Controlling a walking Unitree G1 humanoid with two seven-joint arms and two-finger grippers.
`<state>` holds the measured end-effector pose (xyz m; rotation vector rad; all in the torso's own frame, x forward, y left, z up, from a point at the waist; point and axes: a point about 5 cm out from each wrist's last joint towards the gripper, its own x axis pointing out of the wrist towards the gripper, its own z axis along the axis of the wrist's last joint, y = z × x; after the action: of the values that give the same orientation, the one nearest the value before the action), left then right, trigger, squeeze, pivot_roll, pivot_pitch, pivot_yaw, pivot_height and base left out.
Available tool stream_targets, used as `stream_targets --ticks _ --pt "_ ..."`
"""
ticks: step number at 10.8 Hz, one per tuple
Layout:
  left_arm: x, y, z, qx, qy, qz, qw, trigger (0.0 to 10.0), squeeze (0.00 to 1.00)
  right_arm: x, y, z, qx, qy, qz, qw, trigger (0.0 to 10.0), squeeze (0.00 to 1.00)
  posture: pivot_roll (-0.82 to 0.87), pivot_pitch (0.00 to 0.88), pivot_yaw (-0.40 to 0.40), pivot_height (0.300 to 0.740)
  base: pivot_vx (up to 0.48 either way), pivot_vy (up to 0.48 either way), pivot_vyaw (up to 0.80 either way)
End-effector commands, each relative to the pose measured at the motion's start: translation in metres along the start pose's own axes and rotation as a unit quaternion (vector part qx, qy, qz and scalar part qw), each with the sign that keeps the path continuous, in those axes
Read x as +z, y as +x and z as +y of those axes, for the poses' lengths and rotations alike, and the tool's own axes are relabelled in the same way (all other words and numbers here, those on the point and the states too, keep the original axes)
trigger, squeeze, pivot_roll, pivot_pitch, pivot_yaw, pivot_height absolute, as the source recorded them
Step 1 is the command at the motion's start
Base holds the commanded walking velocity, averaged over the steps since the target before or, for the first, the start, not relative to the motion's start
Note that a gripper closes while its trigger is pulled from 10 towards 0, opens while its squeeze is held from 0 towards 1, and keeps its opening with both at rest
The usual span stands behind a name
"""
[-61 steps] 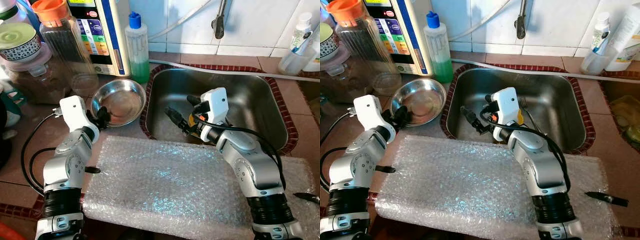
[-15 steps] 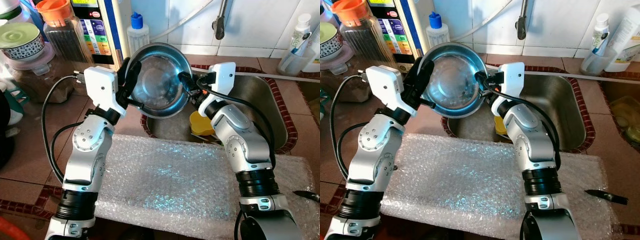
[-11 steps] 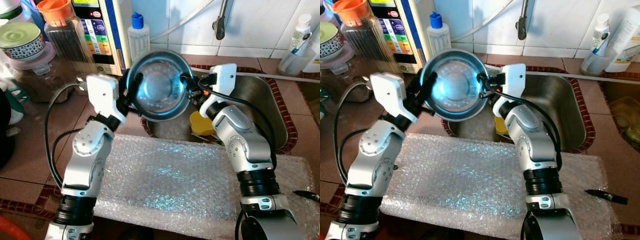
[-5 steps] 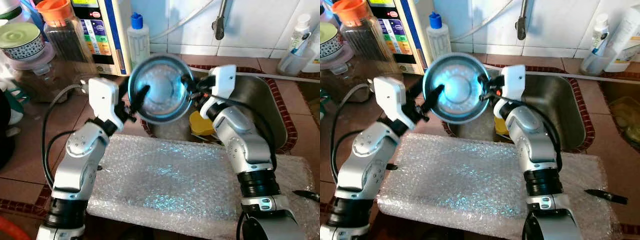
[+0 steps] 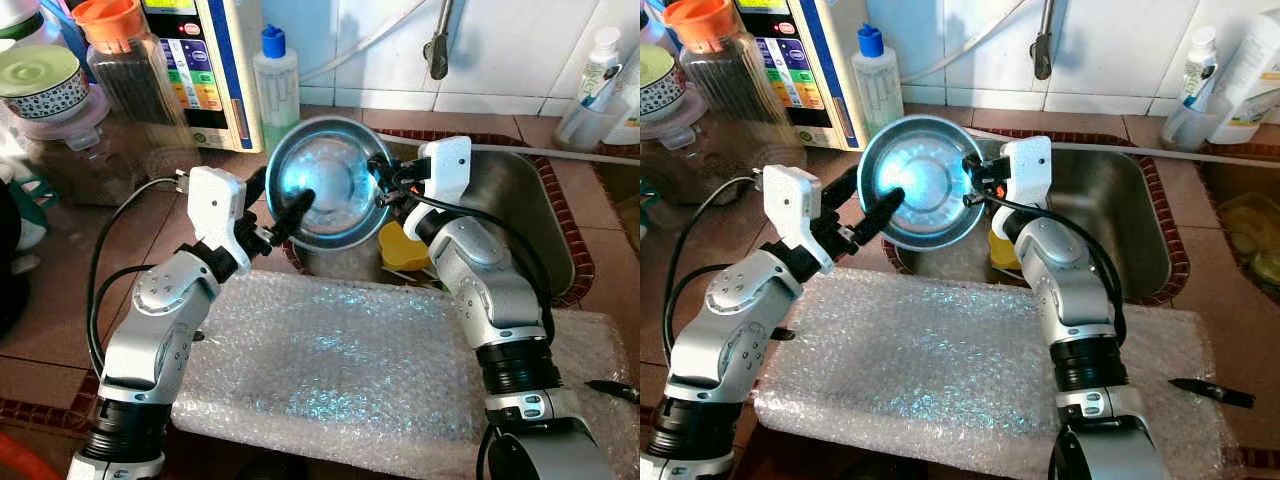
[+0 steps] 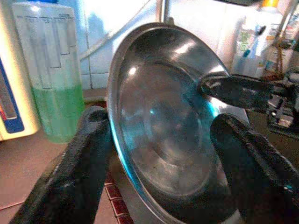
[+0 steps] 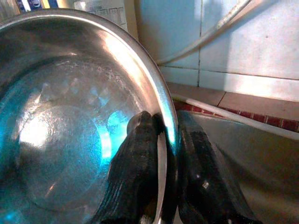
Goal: Kitchen organization
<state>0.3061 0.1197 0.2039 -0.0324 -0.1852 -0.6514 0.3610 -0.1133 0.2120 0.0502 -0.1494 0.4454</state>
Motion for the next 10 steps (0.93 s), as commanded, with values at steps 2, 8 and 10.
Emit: stream_targets --ticks 2,8,10 --pt "0.004 0.000 -0.030 -0.109 0.014 0.007 0.994 10.0 1.00 -0.003 -0.008 -0.033 -0.128 -0.042 0.016 0.991 0.0 0.00 -0.11 0.158 0.073 0.740 0.000 0.000 0.00" --pt "-0.019 -0.002 -0.010 -0.025 0.080 0.070 0.994 10.0 1.00 -0.010 -0.019 -0.048 -0.170 -0.071 0.026 0.982 0.0 0.00 -0.11 0.154 0.081 0.740 0.000 0.000 0.00" --pt "-0.018 -0.004 -0.018 -0.058 0.076 0.067 0.993 10.0 1.00 -0.019 -0.026 -0.061 -0.203 -0.086 0.048 0.974 0.0 0.00 -0.11 0.151 0.081 0.740 0.000 0.000 0.00"
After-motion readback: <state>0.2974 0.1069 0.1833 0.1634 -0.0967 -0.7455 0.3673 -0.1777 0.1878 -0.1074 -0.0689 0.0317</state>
